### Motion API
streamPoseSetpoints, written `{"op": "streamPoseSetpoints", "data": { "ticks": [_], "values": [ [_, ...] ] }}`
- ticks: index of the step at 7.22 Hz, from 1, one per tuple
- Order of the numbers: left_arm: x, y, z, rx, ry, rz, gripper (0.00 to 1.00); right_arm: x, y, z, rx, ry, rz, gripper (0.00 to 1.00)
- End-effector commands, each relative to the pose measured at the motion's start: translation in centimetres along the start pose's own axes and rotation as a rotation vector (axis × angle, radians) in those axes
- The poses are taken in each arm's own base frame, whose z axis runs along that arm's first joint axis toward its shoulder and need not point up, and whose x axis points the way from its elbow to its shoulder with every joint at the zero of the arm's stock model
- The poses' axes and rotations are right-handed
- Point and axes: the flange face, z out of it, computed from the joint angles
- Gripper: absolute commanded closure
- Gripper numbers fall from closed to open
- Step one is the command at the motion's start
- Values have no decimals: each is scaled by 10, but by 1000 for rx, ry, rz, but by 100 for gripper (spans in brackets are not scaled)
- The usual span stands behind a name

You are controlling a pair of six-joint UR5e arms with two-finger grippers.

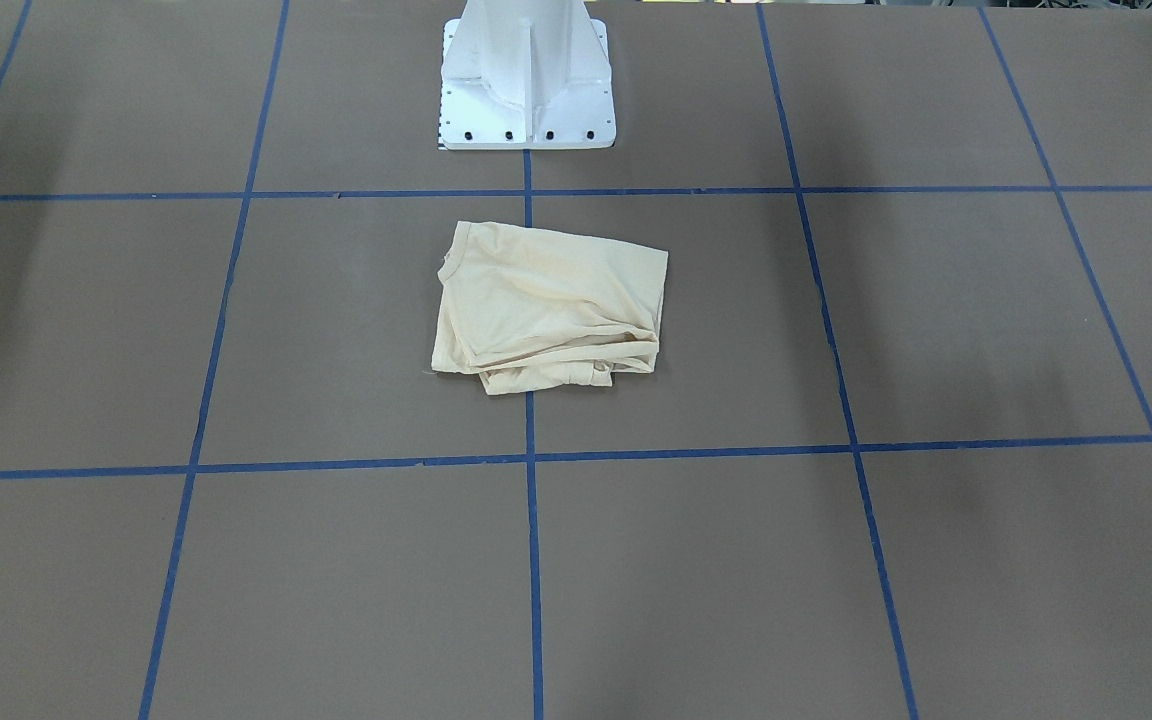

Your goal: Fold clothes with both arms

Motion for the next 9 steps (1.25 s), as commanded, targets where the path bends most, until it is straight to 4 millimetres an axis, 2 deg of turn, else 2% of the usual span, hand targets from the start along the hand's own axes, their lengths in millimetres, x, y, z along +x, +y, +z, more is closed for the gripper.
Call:
{"op": "streamPoseSetpoints", "data": {
  "ticks": [1, 9],
  "values": [
    [-2, 0, -1, 4, -1, -3, 0, 0, 0, 0, 1, 1, 1, 0],
    [-3, 7, 0, -1, -2, -12, 0, -2, -3, -2, 11, -3, -1, 0]
  ]
}}
